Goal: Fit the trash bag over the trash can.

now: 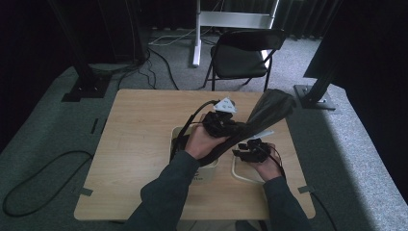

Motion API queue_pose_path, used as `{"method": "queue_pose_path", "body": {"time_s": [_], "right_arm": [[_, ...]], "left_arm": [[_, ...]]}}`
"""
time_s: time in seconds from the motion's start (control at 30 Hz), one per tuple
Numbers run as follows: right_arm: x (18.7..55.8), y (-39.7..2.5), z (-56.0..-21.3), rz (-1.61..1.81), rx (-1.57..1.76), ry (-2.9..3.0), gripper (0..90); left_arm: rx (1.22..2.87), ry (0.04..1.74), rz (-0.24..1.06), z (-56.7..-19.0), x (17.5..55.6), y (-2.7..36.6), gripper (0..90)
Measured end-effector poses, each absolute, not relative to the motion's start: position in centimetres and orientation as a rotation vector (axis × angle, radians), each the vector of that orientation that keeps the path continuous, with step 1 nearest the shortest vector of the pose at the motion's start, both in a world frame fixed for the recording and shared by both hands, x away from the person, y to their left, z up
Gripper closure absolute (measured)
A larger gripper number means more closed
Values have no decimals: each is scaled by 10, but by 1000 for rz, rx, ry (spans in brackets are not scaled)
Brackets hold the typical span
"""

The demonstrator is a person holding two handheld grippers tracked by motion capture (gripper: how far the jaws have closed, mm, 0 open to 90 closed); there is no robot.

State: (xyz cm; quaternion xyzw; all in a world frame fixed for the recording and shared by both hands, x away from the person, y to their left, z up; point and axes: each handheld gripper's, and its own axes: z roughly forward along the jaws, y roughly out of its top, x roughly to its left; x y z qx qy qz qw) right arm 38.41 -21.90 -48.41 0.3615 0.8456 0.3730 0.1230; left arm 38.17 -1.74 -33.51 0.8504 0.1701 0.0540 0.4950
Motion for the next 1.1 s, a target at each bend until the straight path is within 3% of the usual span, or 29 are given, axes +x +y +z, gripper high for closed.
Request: {"method": "queue_pose_path", "body": {"time_s": [1.1], "right_arm": [[384,-226,-484,1096,1076,2447,570]], "left_arm": [[2113,551,173,-366,386,56,897]]}}
